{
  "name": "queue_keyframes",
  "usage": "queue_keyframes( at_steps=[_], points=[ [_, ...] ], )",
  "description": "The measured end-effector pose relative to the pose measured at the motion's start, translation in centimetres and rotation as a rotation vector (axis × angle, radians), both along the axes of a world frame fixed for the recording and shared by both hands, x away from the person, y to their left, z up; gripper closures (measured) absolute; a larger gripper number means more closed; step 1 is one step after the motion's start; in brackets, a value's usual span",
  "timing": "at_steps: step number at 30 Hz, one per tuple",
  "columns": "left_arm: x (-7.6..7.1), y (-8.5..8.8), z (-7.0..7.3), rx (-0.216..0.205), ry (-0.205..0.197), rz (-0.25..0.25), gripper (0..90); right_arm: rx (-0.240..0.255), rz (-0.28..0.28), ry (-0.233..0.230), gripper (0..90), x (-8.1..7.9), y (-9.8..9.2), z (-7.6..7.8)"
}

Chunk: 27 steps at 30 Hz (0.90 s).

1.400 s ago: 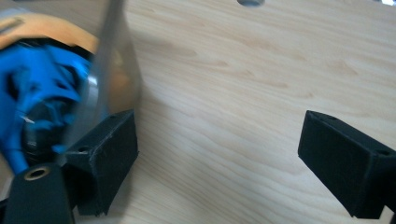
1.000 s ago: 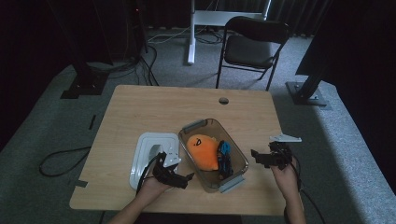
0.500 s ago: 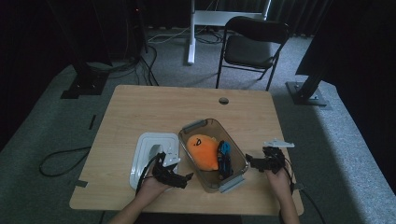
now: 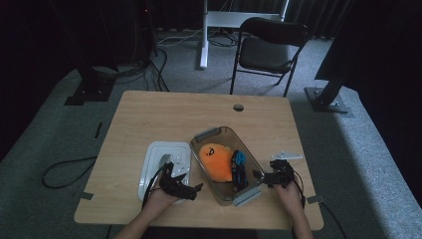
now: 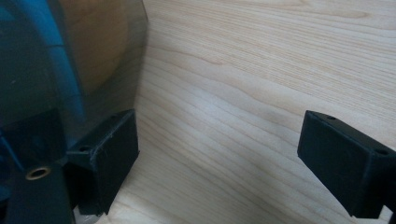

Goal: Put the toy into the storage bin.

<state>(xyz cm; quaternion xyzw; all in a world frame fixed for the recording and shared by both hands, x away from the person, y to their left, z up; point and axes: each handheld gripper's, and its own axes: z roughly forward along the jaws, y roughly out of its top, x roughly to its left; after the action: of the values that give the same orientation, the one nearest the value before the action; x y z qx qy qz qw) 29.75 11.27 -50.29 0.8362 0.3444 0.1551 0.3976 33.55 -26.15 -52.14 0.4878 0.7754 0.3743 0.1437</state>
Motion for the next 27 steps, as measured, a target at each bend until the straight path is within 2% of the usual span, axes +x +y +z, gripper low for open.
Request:
queue_keyframes(
  at_steps=[10,17,27],
  points=[
    [0.3,0.0,-0.1,0.007,0.003,0.014,1.0,0.042,0.051,-0.006,12.0,-0.9,0.3,-0.1],
    [0.4,0.3,-0.1,0.013,0.003,0.022,1.0,0.038,0.065,-0.010,12.2,-1.3,1.0,-0.1],
    [0.5,1.6,-0.1,0.012,0.006,0.054,1.0,0.044,0.143,0.001,12.1,-1.8,2.8,-0.1]
  ],
)
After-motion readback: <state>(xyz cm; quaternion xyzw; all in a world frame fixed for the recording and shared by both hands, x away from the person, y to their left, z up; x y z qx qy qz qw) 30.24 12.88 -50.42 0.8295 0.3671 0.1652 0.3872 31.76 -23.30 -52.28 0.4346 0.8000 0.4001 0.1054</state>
